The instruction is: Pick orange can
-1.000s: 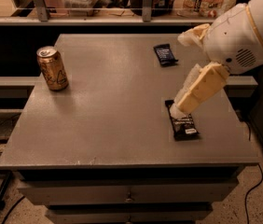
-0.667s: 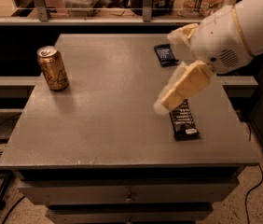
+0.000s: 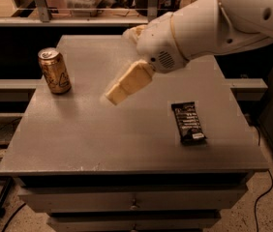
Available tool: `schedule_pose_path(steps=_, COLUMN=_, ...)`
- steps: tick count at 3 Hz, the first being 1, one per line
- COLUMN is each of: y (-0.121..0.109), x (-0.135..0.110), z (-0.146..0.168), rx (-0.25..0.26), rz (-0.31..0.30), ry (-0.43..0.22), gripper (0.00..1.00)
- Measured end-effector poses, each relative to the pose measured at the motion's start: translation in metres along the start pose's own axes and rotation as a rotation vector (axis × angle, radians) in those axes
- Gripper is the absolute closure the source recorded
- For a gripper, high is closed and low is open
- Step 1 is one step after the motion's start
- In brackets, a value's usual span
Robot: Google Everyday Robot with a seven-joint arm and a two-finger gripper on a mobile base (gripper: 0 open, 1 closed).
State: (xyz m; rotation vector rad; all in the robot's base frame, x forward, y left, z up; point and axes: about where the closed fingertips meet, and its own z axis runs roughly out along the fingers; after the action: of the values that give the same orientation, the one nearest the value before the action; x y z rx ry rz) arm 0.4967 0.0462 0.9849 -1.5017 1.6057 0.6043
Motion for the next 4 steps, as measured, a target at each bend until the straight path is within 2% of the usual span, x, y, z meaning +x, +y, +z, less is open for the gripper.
schedule_pose_path(steps=1, y=-0.008, x=-0.020, z=0.046, rx=-0.006, rz=0.005, ry=-0.060, gripper=0.00)
schedule_pose_path(steps=3, y=-0.034, x=-0.053, z=0.133, rx=-0.003, rz=-0.003, ry=-0.141, gripper=0.00)
schedule_pose_path(steps=4, y=-0.034, x=-0.053, z=0.133, rx=-0.003, rz=-0.003, ry=-0.141, gripper=0.00)
